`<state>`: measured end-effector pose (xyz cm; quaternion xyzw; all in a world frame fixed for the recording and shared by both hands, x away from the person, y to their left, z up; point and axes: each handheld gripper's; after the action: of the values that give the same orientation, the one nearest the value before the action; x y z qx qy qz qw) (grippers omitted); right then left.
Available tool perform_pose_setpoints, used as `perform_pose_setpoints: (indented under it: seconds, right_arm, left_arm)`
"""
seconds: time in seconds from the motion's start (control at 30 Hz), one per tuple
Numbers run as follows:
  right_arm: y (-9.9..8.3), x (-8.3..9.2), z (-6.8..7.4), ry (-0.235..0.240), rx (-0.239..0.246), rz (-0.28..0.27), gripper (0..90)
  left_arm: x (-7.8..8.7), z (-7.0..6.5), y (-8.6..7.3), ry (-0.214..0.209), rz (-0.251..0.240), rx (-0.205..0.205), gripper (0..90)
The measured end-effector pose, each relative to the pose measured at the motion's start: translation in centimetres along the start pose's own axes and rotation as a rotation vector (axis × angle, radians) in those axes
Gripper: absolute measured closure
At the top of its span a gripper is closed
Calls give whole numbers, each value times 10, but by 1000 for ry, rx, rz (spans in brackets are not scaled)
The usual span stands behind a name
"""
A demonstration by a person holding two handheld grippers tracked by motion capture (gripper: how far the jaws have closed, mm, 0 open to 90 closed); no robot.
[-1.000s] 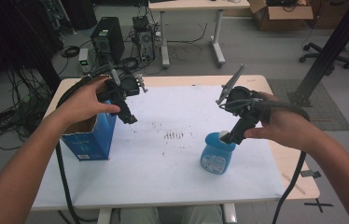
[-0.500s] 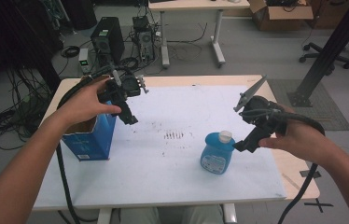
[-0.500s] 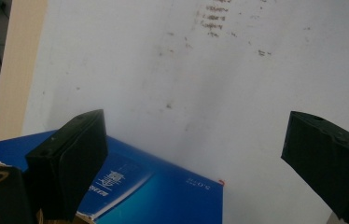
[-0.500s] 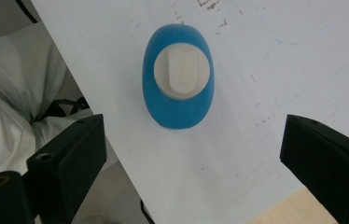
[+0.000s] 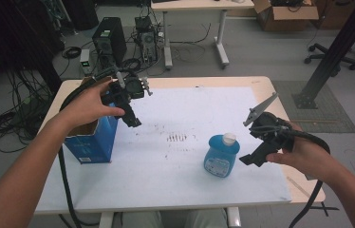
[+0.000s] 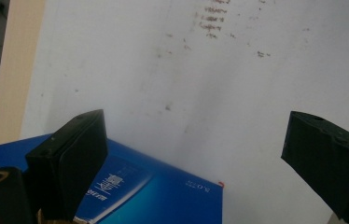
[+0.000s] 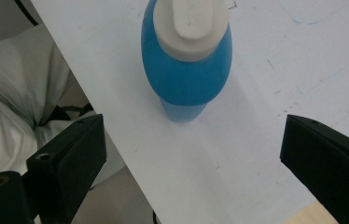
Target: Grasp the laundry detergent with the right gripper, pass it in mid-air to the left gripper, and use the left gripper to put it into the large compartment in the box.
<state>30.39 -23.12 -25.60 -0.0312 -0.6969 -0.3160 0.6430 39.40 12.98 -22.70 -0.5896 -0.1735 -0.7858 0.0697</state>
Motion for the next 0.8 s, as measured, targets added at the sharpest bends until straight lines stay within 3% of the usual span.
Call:
perform_pose_setpoints:
  seconds: [0.23, 0.33, 0.6, 0.8]
  right_arm:
    - [-9, -6, 1, -9, -7, -47, 73]
    - [-15, -9, 2, -16, -13, -108, 73]
    - [-28, -15, 2, -34, -28, -192, 73]
    - [-36, -23, 5, -36, -37, -217, 73]
  left_arm:
    - [-1, -1, 1, 0, 2, -9, 72]
    - [-1, -2, 2, -2, 0, -11, 72]
    - [-1, -2, 2, 0, -2, -9, 73]
    - [0, -2, 2, 1, -2, -9, 73]
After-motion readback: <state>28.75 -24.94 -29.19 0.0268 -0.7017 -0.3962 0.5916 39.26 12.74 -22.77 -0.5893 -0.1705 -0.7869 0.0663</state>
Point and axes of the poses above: each handheld gripper's, and its own axes: x roughly backward along the jaws, y roughly out of its top, z roughly to its left, and after that the axes turned 2 degrees about y, right-handed
